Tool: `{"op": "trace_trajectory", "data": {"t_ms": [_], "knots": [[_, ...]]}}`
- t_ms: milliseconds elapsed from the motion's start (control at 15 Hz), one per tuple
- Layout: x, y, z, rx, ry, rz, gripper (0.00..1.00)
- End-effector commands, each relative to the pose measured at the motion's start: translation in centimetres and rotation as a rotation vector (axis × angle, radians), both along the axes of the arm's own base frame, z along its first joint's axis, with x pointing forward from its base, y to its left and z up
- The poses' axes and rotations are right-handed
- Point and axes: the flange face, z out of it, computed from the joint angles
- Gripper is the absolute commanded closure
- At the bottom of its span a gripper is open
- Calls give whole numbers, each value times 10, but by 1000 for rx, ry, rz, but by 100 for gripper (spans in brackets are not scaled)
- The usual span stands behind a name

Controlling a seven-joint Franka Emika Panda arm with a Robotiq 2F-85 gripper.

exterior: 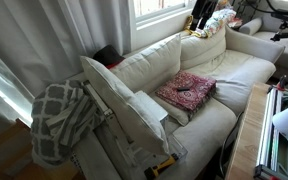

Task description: Place the pillow flat on the seat of the wooden chair then put the remote control on it

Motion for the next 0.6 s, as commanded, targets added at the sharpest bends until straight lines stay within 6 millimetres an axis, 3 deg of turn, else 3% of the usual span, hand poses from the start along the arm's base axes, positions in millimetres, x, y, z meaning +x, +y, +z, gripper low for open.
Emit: {"op": "trace_trajectory", "data": {"t_ms": [0,200,533], "knots": [[67,51,-19,66,106,46,0],[112,97,-36,100,154,79,0],[157,149,-53,129,222,156,0]]}}
